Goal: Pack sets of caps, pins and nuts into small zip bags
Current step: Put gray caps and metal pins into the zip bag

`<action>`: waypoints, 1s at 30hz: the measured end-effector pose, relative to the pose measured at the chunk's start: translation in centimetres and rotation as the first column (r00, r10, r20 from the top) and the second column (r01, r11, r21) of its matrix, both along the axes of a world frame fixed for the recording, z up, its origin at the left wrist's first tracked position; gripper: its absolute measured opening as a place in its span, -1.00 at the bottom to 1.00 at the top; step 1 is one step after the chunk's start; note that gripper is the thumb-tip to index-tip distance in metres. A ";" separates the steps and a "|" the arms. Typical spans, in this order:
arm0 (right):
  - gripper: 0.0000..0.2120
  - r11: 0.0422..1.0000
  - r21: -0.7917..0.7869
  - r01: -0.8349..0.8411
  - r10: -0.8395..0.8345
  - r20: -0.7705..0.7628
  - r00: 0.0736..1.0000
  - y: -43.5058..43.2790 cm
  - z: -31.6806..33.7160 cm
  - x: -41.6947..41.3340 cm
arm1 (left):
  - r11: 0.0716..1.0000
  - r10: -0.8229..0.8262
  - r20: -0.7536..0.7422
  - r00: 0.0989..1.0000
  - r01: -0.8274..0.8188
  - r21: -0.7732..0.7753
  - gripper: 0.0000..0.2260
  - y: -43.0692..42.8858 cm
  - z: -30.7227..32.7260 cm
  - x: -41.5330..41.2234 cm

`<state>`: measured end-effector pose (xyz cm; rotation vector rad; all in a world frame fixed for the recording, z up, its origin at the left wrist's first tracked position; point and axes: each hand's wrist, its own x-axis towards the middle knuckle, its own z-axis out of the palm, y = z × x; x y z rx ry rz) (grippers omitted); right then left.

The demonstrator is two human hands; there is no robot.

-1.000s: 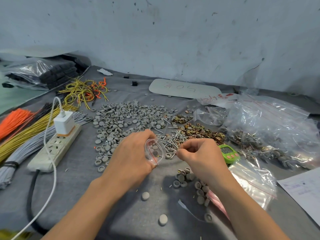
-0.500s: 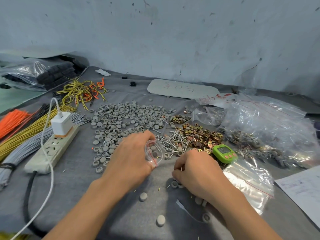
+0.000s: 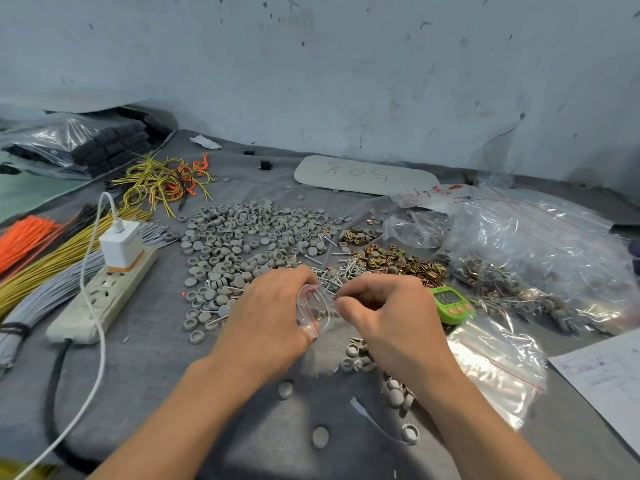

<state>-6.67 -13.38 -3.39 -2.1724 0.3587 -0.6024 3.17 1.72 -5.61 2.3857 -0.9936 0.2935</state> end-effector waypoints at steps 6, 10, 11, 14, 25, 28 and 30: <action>-0.71 0.981 0.151 -0.119 0.114 0.042 0.993 1.3 -0.1 1.2 | 1.000 -0.028 0.005 1.000 0.028 -0.002 -0.68 -0.2 -0.1 -0.2; -0.80 1.000 -0.017 0.003 -0.003 -0.006 1.000 0.2 -0.3 1.1 | 1.000 0.007 -0.028 1.000 -0.007 -0.012 -0.61 0.0 -0.3 -0.3; -0.80 0.999 -0.050 -0.018 0.016 -0.048 0.999 0.1 -0.3 1.1 | 1.000 0.002 -0.025 1.000 -0.002 -0.008 -0.60 0.1 -0.3 -0.2; -0.77 0.974 -0.215 -0.074 0.040 -0.157 0.987 0.5 -0.7 1.1 | 1.000 -0.017 -0.025 1.000 0.017 0.001 -0.62 0.1 -0.3 -0.2; -0.83 0.884 -0.376 -0.280 0.061 -0.500 0.864 1.3 -2.3 2.1 | 0.994 -0.040 -0.045 0.998 0.044 0.097 -0.71 -0.3 -1.1 -0.3; -0.86 0.874 -0.410 -0.261 0.015 -0.514 0.858 1.3 -2.5 2.3 | 0.991 -0.039 -0.083 0.996 0.049 0.124 -0.66 -0.3 -1.2 -0.2; -0.87 0.874 -0.414 -0.255 0.000 -0.523 0.852 1.5 -2.6 2.5 | 0.988 -0.040 -0.128 0.991 0.058 0.144 -0.62 -0.2 -1.2 0.1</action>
